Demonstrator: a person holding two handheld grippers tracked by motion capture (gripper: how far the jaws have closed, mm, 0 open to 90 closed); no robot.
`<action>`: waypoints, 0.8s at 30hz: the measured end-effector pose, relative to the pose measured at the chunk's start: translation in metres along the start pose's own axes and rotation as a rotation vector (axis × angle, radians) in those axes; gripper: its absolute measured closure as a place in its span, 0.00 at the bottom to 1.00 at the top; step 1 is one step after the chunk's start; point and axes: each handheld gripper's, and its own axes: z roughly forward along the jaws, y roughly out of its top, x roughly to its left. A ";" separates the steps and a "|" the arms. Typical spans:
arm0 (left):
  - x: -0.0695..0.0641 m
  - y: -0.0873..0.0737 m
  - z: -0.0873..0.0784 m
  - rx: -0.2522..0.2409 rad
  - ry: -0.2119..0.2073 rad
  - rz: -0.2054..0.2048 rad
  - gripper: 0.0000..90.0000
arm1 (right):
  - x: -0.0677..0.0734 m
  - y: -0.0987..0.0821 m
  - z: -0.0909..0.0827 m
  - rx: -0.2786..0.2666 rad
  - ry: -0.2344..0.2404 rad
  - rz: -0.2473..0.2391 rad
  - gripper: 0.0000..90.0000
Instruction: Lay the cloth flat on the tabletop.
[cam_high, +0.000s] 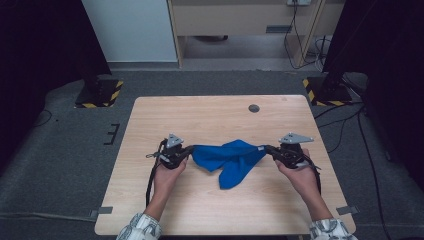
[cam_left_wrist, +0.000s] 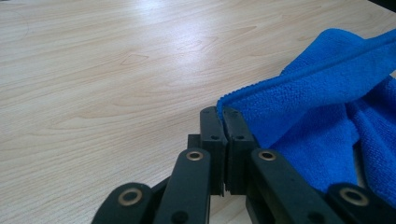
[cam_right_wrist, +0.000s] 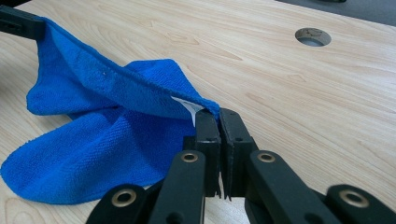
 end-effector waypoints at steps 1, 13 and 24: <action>-0.001 0.000 -0.001 0.000 0.001 0.004 0.98 | 0.000 0.000 0.000 -0.001 0.000 0.000 0.97; -0.013 0.015 -0.031 -0.065 -0.012 0.015 0.98 | 0.007 0.007 -0.028 -0.067 0.030 0.006 0.97; -0.026 0.038 -0.053 -0.107 -0.007 0.040 0.98 | 0.012 0.022 -0.057 -0.128 0.025 -0.004 0.97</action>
